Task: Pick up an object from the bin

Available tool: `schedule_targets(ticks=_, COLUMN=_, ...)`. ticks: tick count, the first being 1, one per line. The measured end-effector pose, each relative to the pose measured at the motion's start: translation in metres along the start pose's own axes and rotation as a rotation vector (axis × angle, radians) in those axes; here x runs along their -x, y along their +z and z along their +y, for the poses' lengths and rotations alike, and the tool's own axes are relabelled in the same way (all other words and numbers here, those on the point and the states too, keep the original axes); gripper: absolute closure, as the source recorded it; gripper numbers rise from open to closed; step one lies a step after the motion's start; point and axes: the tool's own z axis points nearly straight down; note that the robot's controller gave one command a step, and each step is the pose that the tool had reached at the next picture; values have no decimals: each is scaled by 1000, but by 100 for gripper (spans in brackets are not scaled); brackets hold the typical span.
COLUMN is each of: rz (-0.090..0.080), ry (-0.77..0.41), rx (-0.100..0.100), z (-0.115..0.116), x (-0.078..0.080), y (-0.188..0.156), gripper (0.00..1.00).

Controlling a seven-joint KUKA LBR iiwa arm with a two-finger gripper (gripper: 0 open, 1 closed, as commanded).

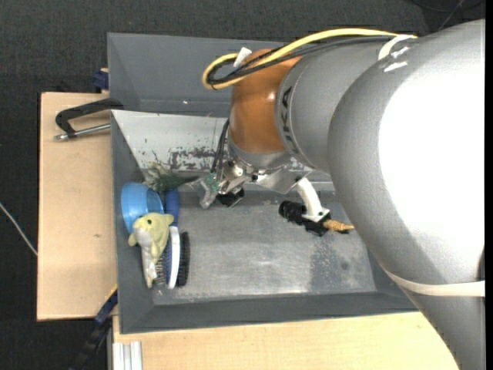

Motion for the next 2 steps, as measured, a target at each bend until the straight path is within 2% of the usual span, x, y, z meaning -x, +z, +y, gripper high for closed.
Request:
schedule_targets(ticks=1, rz=1, ry=-3, rx=-4, z=1, x=0, y=-14, gripper=100)
schedule_targets(ticks=2, rz=1, ry=-6, rx=-3, z=3, x=0, y=-43, gripper=100)
